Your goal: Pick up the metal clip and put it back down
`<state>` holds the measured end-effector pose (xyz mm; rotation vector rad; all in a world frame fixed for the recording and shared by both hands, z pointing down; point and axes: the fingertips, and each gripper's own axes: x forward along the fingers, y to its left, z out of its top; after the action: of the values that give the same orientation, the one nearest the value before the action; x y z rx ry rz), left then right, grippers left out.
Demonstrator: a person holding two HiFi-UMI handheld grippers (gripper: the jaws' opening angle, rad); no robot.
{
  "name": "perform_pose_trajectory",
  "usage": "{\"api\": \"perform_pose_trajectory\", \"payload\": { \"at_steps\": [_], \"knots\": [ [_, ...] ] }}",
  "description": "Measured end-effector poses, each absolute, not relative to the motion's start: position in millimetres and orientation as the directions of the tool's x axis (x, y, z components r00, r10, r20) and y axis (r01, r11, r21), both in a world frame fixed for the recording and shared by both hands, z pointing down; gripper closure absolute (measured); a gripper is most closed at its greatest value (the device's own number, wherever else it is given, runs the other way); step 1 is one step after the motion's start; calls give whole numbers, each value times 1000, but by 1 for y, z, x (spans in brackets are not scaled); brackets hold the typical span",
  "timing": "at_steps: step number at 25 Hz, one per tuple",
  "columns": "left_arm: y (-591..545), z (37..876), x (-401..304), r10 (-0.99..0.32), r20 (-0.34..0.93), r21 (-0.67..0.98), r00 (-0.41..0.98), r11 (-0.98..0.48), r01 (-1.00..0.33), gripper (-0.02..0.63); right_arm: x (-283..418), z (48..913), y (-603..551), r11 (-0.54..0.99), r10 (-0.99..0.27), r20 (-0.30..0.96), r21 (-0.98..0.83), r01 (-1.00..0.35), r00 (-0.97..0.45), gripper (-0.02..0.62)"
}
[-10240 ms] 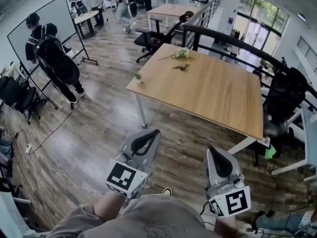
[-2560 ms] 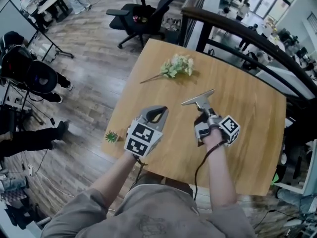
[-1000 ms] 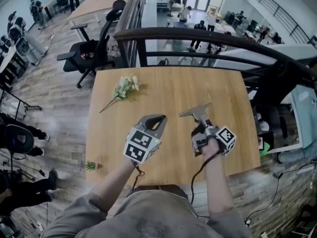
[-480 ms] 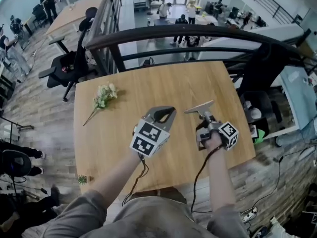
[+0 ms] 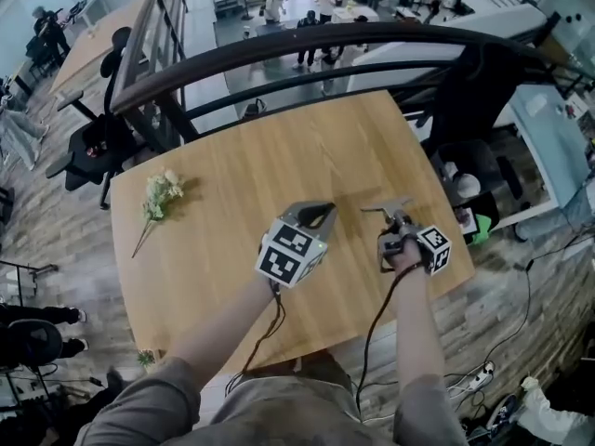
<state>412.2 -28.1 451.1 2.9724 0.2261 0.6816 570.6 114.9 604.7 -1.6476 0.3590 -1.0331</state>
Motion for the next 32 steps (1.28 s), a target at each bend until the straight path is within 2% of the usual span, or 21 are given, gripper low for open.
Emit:
{"api": "perform_pose_trajectory", "payload": {
  "at_steps": [6, 13, 20, 21, 23, 24, 28, 32],
  "knots": [
    [-13, 494, 425, 191, 487, 151, 852, -979, 134, 605, 583, 659, 151, -388, -648, 510, -860, 330, 566, 580],
    [-2, 529, 419, 234, 545, 201, 805, -969, 145, 605, 570, 684, 156, -379, -655, 521, -853, 358, 548, 580],
    [3, 534, 415, 277, 567, 238, 776, -957, 168, 605, 562, 687, 154, -446, -634, 544, -838, 315, 550, 567],
    [2, 533, 413, 280, 566, 241, 775, -956, 169, 605, 559, 686, 153, -445, -636, 544, -838, 315, 548, 555],
    [-3, 532, 407, 279, 570, 245, 773, -956, 164, 606, 552, 681, 154, -453, -641, 546, -837, 309, 540, 462],
    [-5, 530, 404, 275, 570, 248, 774, -956, 157, 606, 549, 677, 155, -464, -640, 549, -834, 299, 537, 442],
    [-17, 513, 391, 244, 553, 250, 797, -961, 121, 606, 541, 631, 157, -544, -645, 532, -824, 160, 548, 416],
    [-35, 488, 372, 190, 517, 217, 835, -972, 87, 606, 523, 556, 126, -565, -743, 430, -814, -136, 513, 417]
  ]
}}
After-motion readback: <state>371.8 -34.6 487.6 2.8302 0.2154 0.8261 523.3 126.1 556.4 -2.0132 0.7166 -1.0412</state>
